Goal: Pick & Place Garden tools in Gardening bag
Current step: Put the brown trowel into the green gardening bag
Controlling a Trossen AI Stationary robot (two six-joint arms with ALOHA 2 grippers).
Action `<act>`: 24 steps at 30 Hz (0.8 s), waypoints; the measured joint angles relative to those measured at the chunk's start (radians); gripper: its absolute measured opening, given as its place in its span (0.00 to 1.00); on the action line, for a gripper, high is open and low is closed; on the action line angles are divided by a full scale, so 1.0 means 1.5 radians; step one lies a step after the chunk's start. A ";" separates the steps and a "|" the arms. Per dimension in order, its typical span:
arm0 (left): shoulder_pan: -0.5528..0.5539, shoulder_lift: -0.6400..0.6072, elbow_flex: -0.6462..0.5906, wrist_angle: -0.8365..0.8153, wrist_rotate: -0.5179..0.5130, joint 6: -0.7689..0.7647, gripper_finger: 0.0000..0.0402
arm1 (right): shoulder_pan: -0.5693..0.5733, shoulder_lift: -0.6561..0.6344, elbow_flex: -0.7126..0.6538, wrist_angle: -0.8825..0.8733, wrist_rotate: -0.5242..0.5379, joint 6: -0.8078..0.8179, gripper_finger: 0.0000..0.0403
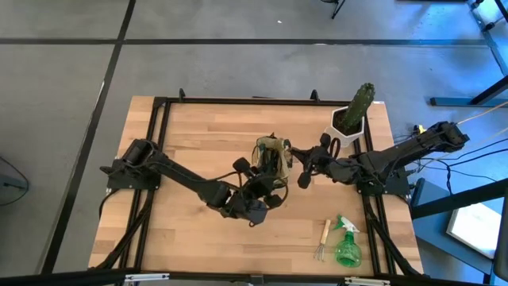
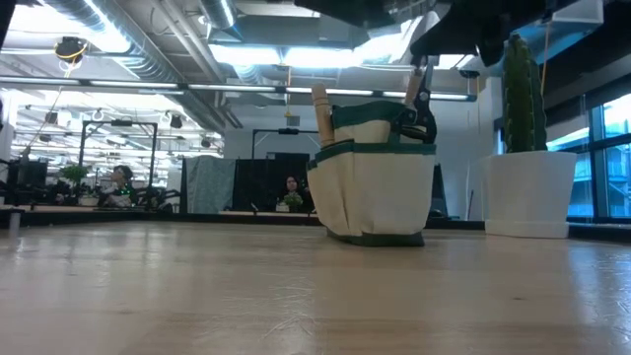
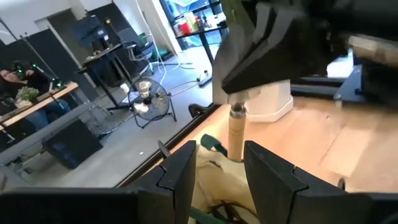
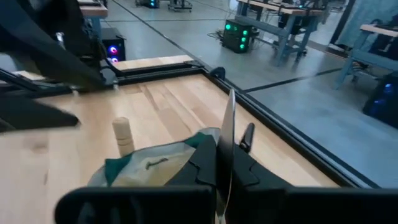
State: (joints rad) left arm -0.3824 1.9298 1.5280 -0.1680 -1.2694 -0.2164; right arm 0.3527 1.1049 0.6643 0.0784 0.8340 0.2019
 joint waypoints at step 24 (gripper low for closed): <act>0.052 -0.007 0.000 -0.017 0.142 -0.081 0.32 | 0.002 0.000 0.000 -0.005 -0.015 0.052 0.00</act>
State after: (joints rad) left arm -0.3037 1.9194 1.5284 -0.1939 -1.0564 -0.3378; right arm 0.3553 1.1049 0.6647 0.0702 0.8115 0.2804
